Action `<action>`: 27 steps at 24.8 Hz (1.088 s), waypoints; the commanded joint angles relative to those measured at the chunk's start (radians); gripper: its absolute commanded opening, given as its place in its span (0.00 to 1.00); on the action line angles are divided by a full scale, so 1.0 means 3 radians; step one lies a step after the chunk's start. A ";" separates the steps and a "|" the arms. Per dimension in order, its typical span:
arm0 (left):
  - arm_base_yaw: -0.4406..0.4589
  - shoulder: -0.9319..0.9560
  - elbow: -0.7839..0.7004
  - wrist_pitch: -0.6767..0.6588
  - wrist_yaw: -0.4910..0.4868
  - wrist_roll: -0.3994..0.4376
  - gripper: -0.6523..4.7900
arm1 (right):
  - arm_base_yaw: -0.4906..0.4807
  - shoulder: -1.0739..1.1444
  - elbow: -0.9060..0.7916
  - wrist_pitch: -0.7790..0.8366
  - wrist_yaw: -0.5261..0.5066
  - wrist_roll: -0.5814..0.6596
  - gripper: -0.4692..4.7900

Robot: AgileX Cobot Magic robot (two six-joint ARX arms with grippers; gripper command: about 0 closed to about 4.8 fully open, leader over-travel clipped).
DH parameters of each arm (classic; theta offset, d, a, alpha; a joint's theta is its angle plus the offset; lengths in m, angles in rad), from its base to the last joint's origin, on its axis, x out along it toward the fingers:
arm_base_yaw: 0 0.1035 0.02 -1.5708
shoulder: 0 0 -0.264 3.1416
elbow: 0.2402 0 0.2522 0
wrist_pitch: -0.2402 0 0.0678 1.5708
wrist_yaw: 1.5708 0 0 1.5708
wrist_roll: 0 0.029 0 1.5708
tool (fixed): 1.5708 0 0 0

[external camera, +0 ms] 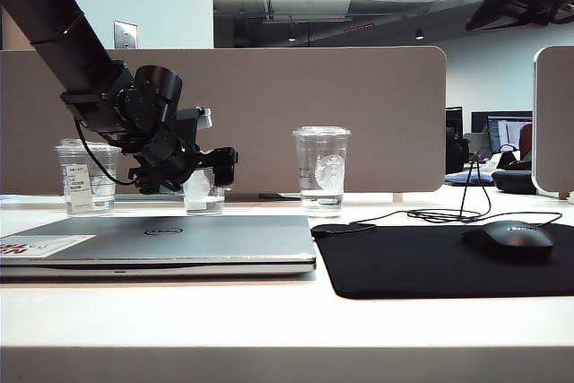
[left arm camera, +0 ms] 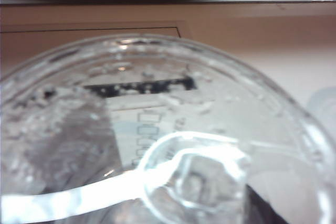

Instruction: Pick up the coffee cup on the middle and place it on the right side of the laptop.

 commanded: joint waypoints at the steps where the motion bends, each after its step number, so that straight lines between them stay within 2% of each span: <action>1: 0.0000 -0.0010 0.0000 0.0032 0.0075 -0.0010 1.00 | 0.0003 -0.0013 0.0023 0.0033 0.0005 -0.0011 0.08; 2: -0.0001 -0.0010 0.0000 0.0032 0.0075 -0.0010 1.00 | 0.0004 -0.0013 0.0023 0.0025 0.0005 -0.0011 0.08; 3: -0.0001 -0.0010 0.0000 0.0032 0.0072 -0.0010 0.95 | 0.0003 -0.0013 0.0023 0.0005 0.0006 -0.0014 0.08; 4: -0.0001 -0.0010 0.0000 0.0033 0.0072 -0.0010 0.89 | 0.0003 -0.0013 0.0023 -0.0009 0.0005 -0.0023 0.08; 5: -0.0001 -0.0010 0.0000 0.0032 0.0062 -0.0010 0.75 | 0.0003 -0.0013 0.0023 -0.0042 0.0006 -0.0095 0.08; 7: -0.0001 -0.0010 0.0000 0.0032 0.0062 -0.0009 0.63 | 0.0003 -0.0013 0.0023 -0.0078 0.0008 -0.0165 0.08; 20: -0.0014 -0.0034 0.0057 0.0025 0.0078 0.0003 0.62 | 0.0003 -0.0013 0.0023 -0.0097 0.0022 -0.0170 0.08; 27: -0.0042 -0.0399 0.0104 -0.0196 0.0286 0.0018 0.62 | 0.0003 -0.0013 0.0023 -0.0090 0.0032 -0.0172 0.08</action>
